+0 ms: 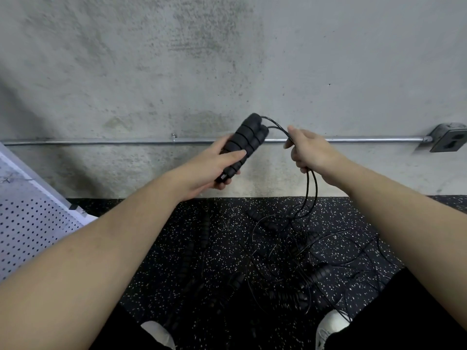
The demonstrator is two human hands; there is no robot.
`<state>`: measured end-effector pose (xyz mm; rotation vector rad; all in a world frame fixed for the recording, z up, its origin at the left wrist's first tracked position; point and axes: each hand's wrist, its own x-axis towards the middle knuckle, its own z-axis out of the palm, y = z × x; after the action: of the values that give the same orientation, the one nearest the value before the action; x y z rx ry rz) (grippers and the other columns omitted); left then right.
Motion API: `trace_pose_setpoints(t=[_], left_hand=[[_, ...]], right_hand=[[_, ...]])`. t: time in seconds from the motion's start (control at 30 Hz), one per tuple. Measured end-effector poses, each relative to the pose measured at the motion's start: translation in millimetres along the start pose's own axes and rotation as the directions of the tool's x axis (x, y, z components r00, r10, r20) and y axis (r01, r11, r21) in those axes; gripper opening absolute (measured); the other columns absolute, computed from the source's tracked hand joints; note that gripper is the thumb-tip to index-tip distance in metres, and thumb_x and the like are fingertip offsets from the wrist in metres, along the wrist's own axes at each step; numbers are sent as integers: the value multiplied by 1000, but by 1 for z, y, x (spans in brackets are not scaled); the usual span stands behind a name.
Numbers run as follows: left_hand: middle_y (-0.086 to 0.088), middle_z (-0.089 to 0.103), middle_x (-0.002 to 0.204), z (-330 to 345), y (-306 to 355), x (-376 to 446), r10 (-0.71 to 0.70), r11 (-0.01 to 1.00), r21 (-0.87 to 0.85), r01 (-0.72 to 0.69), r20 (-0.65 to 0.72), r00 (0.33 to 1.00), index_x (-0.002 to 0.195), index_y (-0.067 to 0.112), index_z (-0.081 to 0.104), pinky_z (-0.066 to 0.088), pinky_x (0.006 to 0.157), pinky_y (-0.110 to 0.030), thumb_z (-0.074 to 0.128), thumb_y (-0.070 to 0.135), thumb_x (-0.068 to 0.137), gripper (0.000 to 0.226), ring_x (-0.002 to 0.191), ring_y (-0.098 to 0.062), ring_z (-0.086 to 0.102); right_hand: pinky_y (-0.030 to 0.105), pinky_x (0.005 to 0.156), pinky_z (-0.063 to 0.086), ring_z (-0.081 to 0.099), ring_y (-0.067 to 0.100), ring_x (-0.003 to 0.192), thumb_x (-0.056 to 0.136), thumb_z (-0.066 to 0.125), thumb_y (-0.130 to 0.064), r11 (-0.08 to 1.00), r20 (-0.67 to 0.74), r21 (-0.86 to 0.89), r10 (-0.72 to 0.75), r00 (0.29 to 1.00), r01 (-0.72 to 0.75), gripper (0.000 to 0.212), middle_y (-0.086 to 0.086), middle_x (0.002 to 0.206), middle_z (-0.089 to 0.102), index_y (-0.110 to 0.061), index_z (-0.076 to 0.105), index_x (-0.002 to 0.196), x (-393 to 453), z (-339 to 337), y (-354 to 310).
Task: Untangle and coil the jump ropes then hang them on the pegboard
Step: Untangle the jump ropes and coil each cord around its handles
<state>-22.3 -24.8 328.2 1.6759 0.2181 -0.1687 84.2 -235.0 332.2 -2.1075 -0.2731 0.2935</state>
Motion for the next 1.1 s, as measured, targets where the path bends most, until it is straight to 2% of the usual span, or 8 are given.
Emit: trace_pose_setpoints(t=[0.1, 0.23, 0.4, 0.5, 0.57, 0.77, 0.93, 1.1], left_hand=[[-10, 61, 94, 6, -1, 8, 57, 994, -87, -74, -178, 982, 128, 48, 44, 41, 51, -24, 58, 32, 104, 32, 65, -15, 52], [-11, 59, 93, 13, -8, 18, -25, 964, -258, -66, -335, 942, 133, 38, 44, 40, 47, -24, 57, 35, 104, 31, 61, -16, 51], [-8, 59, 85, 40, -9, 23, -155, 888, -460, 9, -280, 947, 117, 22, 54, 43, 53, -26, 59, 38, 103, 22, 59, -17, 53], [-5, 64, 93, 43, -9, 26, -194, 872, -488, 43, -262, 946, 114, 19, 63, 49, 67, -31, 72, 36, 94, 28, 76, -19, 58], [-6, 62, 89, 39, -11, 26, -219, 858, -511, 60, -257, 941, 109, 18, 65, 48, 67, -30, 78, 29, 89, 26, 76, -18, 56], [1, 54, 75, 34, -12, 29, -244, 816, -576, 50, -265, 933, 102, 18, 60, 54, 60, -28, 63, 16, 98, 6, 67, -13, 55], [0, 67, 92, 34, -11, 27, -171, 890, -456, -23, -379, 909, 112, 26, 61, 57, 57, -28, 65, 29, 98, 15, 78, -16, 66], [-1, 63, 75, 29, -9, 24, -128, 900, -433, -54, -380, 916, 119, 17, 61, 57, 55, -32, 63, 32, 98, 25, 67, -18, 64]], right_hand=[[31, 57, 41, 42, 14, 49, 106, 37, -45, 1000, 37, -3, -30, 999, 30, 38, -3, 62, 48, -20, 57, 87, -1, 4, 0], [25, 54, 36, 40, 10, 51, 107, 37, -37, 987, 123, -56, -145, 982, 153, 31, -5, 63, 47, -23, 61, 93, -13, 13, -9], [19, 59, 36, 48, 6, 64, 110, 36, -26, 928, 304, -230, -218, 928, 293, 28, -6, 76, 55, -25, 54, 88, -35, 50, -23], [20, 75, 31, 59, 22, 100, 110, 35, -26, 902, 315, -279, -237, 919, 329, 28, 7, 111, 66, -16, 59, 121, -40, 57, -29], [21, 75, 30, 57, 25, 104, 110, 33, -28, 878, 343, -320, -243, 908, 356, 33, 12, 125, 64, -14, 55, 131, -44, 58, -32], [16, 67, 41, 56, 10, 77, 110, 36, -30, 841, 420, -301, -306, 855, 449, 32, 4, 102, 66, -9, 59, 118, -52, 58, -29], [18, 60, 40, 49, 5, 60, 109, 40, -32, 815, 421, -281, -369, 829, 506, 33, -1, 78, 61, -7, 61, 106, -54, 51, -28], [18, 50, 34, 39, 6, 49, 109, 42, -30, 916, 473, -125, -282, 835, 380, 31, -3, 62, 46, -16, 56, 85, -47, 40, -21]])
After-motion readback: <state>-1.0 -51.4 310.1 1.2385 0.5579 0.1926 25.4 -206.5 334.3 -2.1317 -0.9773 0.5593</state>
